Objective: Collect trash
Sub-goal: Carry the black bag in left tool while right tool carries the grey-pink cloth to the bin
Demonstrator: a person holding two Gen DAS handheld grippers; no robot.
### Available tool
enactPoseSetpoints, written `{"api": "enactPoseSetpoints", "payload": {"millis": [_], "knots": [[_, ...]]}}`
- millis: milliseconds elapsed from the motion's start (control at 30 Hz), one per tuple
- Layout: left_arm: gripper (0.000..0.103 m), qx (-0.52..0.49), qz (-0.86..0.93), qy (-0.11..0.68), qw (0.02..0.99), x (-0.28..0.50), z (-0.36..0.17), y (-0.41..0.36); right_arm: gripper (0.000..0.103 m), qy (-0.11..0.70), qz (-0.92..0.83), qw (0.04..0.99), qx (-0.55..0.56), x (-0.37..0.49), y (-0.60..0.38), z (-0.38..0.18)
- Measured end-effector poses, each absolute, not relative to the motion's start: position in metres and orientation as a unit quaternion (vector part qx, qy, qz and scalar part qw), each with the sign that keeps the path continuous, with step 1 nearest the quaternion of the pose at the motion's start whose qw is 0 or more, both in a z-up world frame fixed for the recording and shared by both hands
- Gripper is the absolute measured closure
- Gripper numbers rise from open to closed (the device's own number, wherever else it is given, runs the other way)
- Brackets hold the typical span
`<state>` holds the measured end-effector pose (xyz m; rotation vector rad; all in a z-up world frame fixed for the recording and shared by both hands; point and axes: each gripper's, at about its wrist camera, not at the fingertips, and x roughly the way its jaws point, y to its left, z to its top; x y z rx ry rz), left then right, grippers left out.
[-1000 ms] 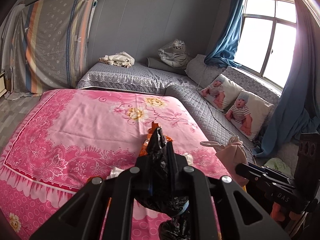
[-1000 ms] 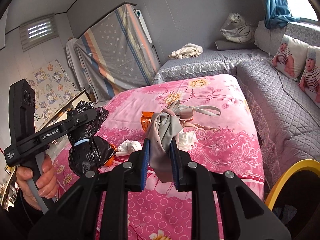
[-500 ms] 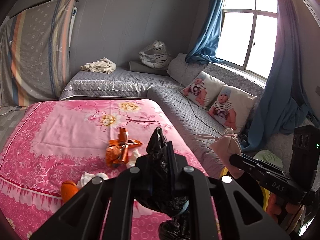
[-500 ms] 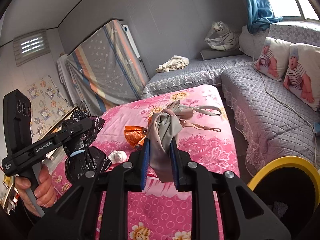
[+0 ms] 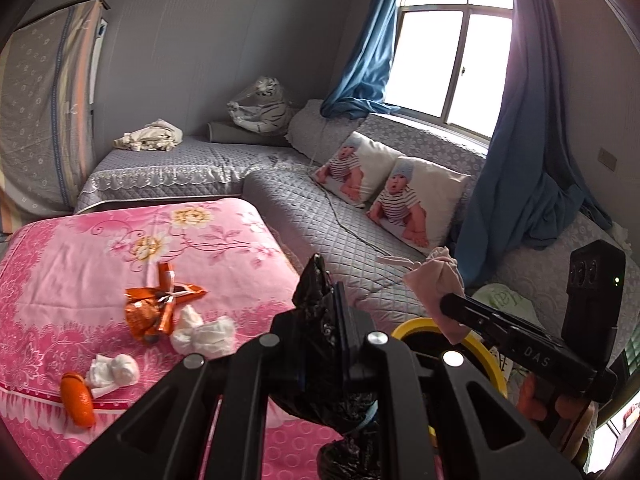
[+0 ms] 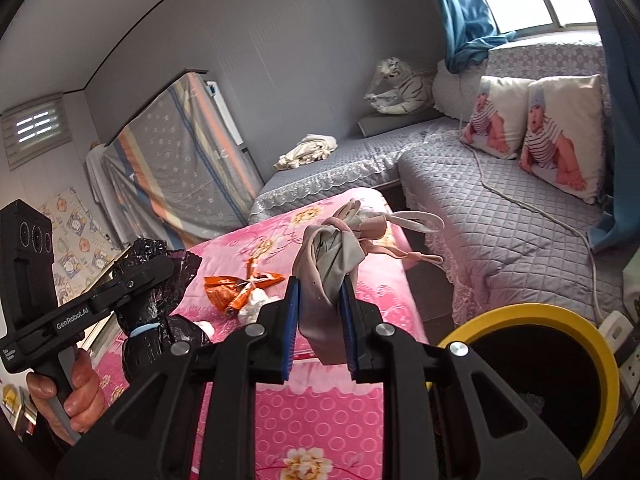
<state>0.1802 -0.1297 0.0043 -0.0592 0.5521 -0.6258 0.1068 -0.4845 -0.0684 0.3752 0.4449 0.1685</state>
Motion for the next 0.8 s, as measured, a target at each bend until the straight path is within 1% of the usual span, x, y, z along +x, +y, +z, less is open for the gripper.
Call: {"api": "enactPoseSetpoints", "payload": {"millis": [233, 467, 800], "knots": [[0.093, -0.012, -0.338, 0.271, 0.901, 0.174, -0.001, -0.171, 0.084, 0.216, 0.046, 0.954, 0.205, 0.095, -0.517, -0.079], [0.093, 0.011, -0.375, 0.287, 0.882, 0.169, -0.016, -0.218, 0.084, 0.220, 0.016, 0.950, 0.222, 0.085, -0.548, -0.090], [0.093, 0.033, -0.410, 0.300, 0.861, 0.165, -0.035, -0.267, 0.084, 0.232, -0.016, 0.942, 0.243, 0.076, -0.583, -0.113]]}}
